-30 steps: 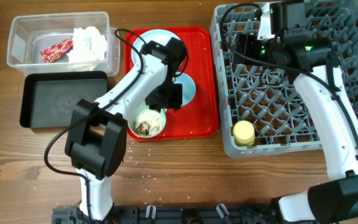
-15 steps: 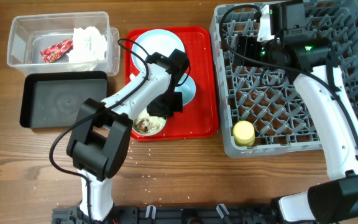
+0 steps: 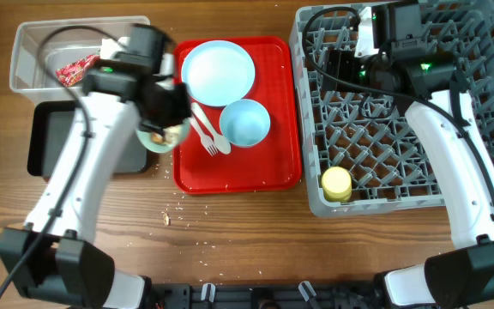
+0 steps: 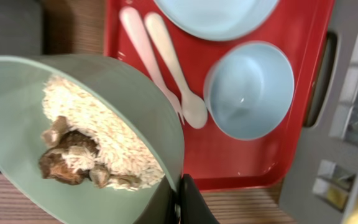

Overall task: Sort waste into correct bins and load items into the dishwasher rack
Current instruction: 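Tip the green bowl over the black tray to dump the rice, then set the empty green bowl back on the red tray with left gripper, then grasp the light-blue bowl with the right gripper and place it in the rack, then grasp the green bowl with the right gripper and place it in the rack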

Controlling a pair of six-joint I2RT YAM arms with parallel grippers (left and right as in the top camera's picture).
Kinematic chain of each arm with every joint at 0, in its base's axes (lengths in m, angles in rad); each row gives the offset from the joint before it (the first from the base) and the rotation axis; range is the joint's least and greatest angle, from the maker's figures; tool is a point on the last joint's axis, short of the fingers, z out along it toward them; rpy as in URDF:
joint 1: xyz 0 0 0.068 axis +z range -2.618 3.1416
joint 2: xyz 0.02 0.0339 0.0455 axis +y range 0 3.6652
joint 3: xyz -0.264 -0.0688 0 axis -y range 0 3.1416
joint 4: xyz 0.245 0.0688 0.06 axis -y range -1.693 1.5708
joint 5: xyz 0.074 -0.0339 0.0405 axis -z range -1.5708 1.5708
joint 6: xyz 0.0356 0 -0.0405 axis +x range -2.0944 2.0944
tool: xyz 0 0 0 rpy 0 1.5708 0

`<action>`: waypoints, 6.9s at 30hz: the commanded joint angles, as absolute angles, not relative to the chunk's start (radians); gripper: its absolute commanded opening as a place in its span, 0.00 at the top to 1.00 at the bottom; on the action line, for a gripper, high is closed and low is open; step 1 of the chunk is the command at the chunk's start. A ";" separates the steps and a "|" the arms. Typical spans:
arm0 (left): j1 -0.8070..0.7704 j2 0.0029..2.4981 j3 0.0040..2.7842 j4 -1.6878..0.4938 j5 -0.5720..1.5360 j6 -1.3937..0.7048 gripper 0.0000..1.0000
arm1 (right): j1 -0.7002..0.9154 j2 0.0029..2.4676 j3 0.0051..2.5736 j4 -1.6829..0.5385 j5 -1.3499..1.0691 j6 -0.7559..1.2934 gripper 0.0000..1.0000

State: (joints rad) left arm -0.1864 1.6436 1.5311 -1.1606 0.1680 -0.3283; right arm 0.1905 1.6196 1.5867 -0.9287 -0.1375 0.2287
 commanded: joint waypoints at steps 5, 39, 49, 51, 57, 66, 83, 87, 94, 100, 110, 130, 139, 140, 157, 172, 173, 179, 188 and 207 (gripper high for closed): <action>0.311 1.640 1.465 -1.057 0.721 0.035 0.96 | 0.189 1.628 1.599 -0.920 -0.147 0.210 0.18; 0.701 1.900 1.207 -0.699 1.577 -0.148 0.96 | 0.189 1.628 1.599 -0.953 -0.147 0.183 0.17; 0.625 1.833 1.207 -0.767 1.575 -0.117 0.96 | 0.189 1.628 1.599 -0.938 -0.147 0.183 0.17; 0.579 1.777 1.208 -0.751 1.535 -0.113 0.96 | 0.189 1.628 1.599 -0.939 -0.147 0.183 0.17; 0.292 1.591 1.209 -0.767 1.192 -0.115 0.96 | 0.189 1.628 1.599 -0.959 -0.147 0.183 0.17; -0.295 1.623 1.209 -0.931 0.302 -0.266 0.96 | 0.189 1.628 1.599 -0.982 -0.147 0.184 0.17; -0.443 1.660 1.320 -0.907 0.070 -0.305 0.44 | 0.322 1.677 1.596 -0.780 -0.234 0.196 0.17; -0.275 1.570 1.353 -0.864 0.090 -0.353 0.36 | 0.378 1.801 1.597 -0.733 -0.239 0.213 0.21; -0.108 1.552 1.353 -0.752 0.141 -0.353 0.27 | 0.395 2.063 1.597 -0.770 -0.336 0.157 0.35; -0.108 1.552 1.353 -0.749 0.141 -0.353 0.26 | 0.396 2.154 1.597 -0.778 -0.383 0.157 0.56; -0.109 1.552 1.353 -0.747 0.141 -0.353 0.26 | 0.395 2.150 1.604 -0.794 -0.368 0.187 0.96; -0.108 1.552 1.353 -0.724 0.064 -0.348 0.25 | 0.317 2.009 1.739 -0.329 1.050 -0.016 0.96; -0.108 1.552 1.353 -0.682 0.001 -0.348 0.21 | 0.322 2.182 1.739 -0.183 1.180 -0.211 0.96; -0.108 1.552 1.353 -0.679 0.001 -0.348 0.21 | 0.324 2.183 1.739 -0.183 1.181 -0.215 0.96; -0.108 1.552 1.353 -0.676 -0.025 -0.345 0.18 | 0.425 2.186 1.739 -0.364 1.119 -0.263 0.66; -0.108 1.552 1.353 -0.676 -0.024 -0.345 0.18 | 0.564 2.116 1.743 -0.482 0.855 -0.171 0.37; -0.108 1.552 1.353 -0.676 -0.024 -0.345 0.18 | 0.564 2.094 1.743 -0.508 0.777 -0.145 0.37; -0.108 1.552 1.353 -0.677 -0.024 -0.346 0.18 | 0.562 1.976 1.742 -0.808 -0.184 0.033 0.35; -0.044 1.552 1.353 -0.693 -0.018 -0.354 0.17 | 0.619 2.083 1.656 -0.947 -0.371 -0.027 0.36; 0.066 1.552 1.353 -0.727 0.070 -0.375 0.13 | 0.632 2.172 1.688 -1.023 -0.361 0.011 0.96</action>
State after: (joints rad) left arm 0.0612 1.5566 1.3418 -0.7181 0.0544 -0.3588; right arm 0.6376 2.1551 1.6592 -1.0172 -0.3443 0.0071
